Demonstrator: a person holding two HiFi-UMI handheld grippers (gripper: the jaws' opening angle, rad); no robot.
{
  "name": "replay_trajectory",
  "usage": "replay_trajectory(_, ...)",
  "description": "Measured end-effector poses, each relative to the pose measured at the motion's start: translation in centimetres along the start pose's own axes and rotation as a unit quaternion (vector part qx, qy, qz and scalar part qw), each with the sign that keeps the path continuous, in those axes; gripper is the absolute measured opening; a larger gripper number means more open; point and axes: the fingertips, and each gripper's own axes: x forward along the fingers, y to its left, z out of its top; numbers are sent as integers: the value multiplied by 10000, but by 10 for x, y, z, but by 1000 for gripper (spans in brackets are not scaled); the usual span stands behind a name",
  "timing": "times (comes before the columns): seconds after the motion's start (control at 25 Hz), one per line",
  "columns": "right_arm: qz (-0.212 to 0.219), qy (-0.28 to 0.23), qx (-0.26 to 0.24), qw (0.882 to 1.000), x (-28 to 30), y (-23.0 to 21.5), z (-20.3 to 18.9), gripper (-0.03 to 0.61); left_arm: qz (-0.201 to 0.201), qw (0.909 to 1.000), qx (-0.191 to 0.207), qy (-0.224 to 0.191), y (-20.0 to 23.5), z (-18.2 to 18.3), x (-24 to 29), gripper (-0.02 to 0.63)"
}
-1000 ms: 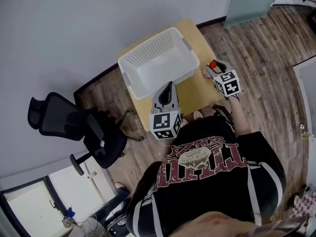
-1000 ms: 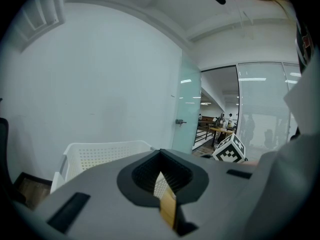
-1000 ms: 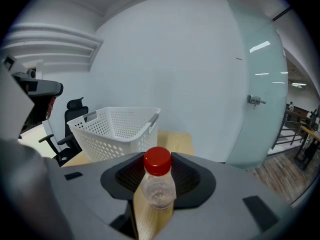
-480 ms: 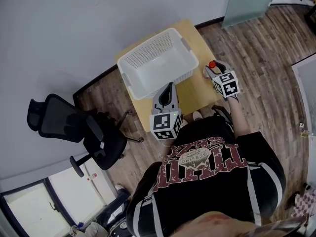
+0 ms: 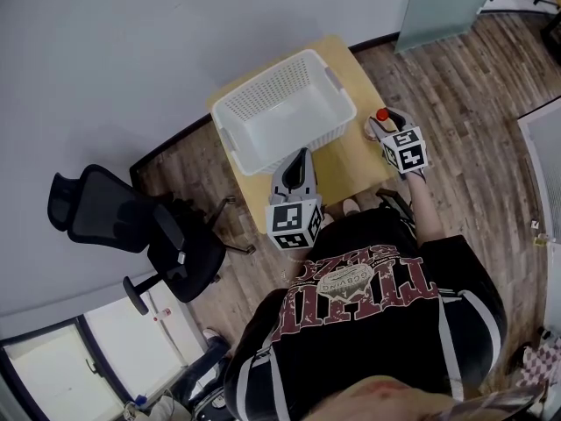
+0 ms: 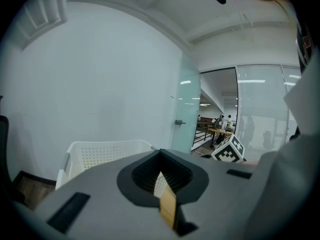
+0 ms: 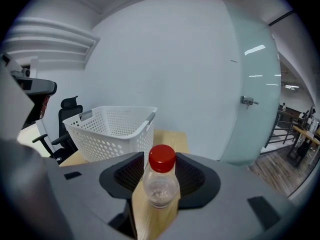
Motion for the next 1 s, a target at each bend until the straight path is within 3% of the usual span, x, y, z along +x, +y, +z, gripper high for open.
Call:
replay_trajectory(0.24, -348, 88, 39, 9993, -3, -7, -6, 204, 13, 10000, -14, -13, 7, 0, -7, 28)
replay_trajectory(0.48, -911, -198, 144, 9955, -25, -9, 2, 209, -18, 10000, -30, -2, 15, -2, -14, 28)
replay_trajectory(1.0, -850, -717, 241, 9935, -54, 29, 30, 207, -307, 9995, -13, -41, 22, -8, -31, 28)
